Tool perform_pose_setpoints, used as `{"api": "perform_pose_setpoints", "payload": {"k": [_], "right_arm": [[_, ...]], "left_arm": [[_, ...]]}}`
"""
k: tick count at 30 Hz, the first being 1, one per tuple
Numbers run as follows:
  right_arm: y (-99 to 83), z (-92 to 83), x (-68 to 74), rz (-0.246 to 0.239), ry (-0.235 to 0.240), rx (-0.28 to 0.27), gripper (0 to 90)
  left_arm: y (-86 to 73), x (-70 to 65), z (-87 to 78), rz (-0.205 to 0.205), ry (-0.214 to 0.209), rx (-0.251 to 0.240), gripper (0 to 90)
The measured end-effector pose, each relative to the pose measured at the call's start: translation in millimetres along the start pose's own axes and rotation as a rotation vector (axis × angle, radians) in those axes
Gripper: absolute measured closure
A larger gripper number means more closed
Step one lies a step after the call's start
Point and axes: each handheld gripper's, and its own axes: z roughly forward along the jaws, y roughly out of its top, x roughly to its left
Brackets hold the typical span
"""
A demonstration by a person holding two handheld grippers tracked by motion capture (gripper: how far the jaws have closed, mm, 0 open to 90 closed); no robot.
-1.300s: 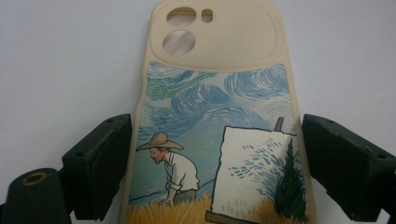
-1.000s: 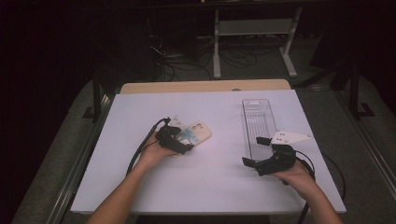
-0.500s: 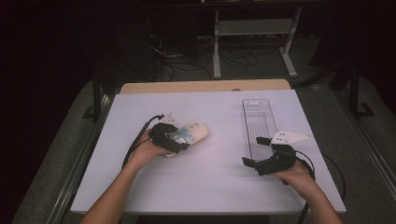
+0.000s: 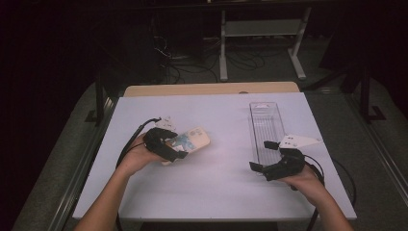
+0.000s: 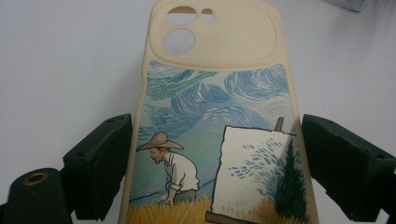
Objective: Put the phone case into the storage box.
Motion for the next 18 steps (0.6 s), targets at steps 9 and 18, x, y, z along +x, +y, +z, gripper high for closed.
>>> {"api": "perform_pose_setpoints", "payload": {"k": [9,18], "right_arm": [[0.1,0.2,0.4,-0.002,-0.006,0.004,0.8],[2.3,1.1,1.5,-0.001,-0.008,0.028,0.7]], "left_arm": [[-0.8,-0.5,-10.5,0.003,-0.043,-0.028,11.5],[0.0,-0.6,-15.1,0.025,-0.062,-0.029,11.5]]}}
